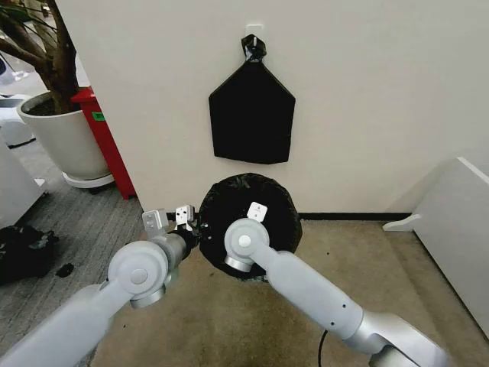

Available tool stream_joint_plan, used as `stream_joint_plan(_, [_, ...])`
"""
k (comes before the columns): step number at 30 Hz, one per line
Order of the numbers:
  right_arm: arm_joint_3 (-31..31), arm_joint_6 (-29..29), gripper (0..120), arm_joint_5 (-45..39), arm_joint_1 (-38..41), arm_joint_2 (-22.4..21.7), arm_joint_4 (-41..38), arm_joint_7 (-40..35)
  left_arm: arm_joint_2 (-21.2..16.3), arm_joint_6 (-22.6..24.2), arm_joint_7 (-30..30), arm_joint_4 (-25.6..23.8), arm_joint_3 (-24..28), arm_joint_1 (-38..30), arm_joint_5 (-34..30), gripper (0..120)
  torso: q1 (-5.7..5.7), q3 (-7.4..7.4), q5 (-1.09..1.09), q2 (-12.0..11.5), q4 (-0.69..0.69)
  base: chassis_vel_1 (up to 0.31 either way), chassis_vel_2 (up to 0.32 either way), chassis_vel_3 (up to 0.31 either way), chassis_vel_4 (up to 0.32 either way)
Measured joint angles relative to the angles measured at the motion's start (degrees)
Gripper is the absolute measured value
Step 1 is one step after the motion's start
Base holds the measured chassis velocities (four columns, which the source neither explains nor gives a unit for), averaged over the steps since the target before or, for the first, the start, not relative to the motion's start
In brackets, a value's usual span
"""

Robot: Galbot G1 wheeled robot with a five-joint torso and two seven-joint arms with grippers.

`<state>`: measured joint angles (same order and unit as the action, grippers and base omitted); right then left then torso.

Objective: Place the garbage bag over the trash bin.

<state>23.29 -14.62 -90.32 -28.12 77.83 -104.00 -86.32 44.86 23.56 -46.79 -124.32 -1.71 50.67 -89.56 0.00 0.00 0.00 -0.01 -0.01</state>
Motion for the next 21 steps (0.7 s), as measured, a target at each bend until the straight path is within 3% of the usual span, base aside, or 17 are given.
stream_joint_plan(7, [0.2, -0.1, 0, 1.1, 2.0, 0.6, 0.3, 1.0, 0.3, 0.1, 0.1, 0.1, 0.2, 0.5, 0.6, 0, 0.00, 0.00, 0.00, 0.0, 0.01, 0.000, 0.000, 0.000, 0.000])
stream_joint_plan(21, [-4.0, -1.4, 0, 6.9, 0.5, 4.0, 10.7, 6.2, -0.3, 0.1, 0.9, -2.3, -0.6, 2.6, 1.1, 0, 0.00, 0.00, 0.00, 0.0, 0.01, 0.000, 0.000, 0.000, 0.000])
